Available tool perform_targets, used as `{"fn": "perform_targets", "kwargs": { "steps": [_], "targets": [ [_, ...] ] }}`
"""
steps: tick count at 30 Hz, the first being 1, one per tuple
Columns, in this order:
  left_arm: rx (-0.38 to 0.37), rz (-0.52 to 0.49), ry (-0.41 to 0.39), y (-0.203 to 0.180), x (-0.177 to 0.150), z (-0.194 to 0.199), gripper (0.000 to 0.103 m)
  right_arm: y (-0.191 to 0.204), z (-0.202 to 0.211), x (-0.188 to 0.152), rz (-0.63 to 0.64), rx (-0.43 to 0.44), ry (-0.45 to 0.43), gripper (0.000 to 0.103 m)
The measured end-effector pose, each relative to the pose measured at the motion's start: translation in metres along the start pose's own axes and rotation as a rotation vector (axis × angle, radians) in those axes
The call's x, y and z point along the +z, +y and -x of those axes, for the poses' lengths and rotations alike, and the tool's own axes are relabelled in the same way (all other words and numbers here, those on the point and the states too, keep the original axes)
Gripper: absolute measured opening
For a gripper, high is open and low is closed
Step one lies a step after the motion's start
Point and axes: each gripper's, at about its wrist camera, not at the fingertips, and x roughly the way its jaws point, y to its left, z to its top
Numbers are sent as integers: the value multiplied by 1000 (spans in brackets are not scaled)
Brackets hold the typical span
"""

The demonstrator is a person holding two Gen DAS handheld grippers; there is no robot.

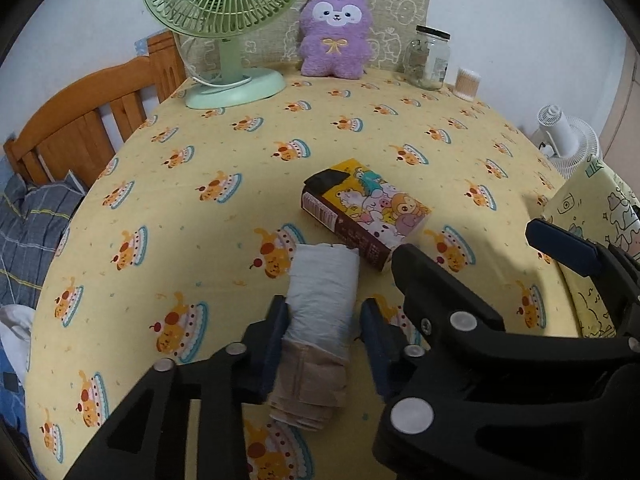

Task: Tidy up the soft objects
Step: 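Grasp the beige sock with the left tool while the right tool grasps the snack box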

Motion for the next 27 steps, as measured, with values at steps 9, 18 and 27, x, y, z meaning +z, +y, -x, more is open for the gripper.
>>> {"fn": "perform_targets", "kwargs": {
  "steps": [9, 18, 27],
  "targets": [
    [41, -17, -19, 5, 11, -2, 22, 5, -7, 10, 5, 17, -2, 102],
    [74, -8, -7, 16, 22, -14, 22, 11, -26, 22, 20, 76, 17, 92],
    [68, -6, -6, 17, 23, -18, 22, 12, -47, 22, -14, 99, 86, 74]
  ]
}}
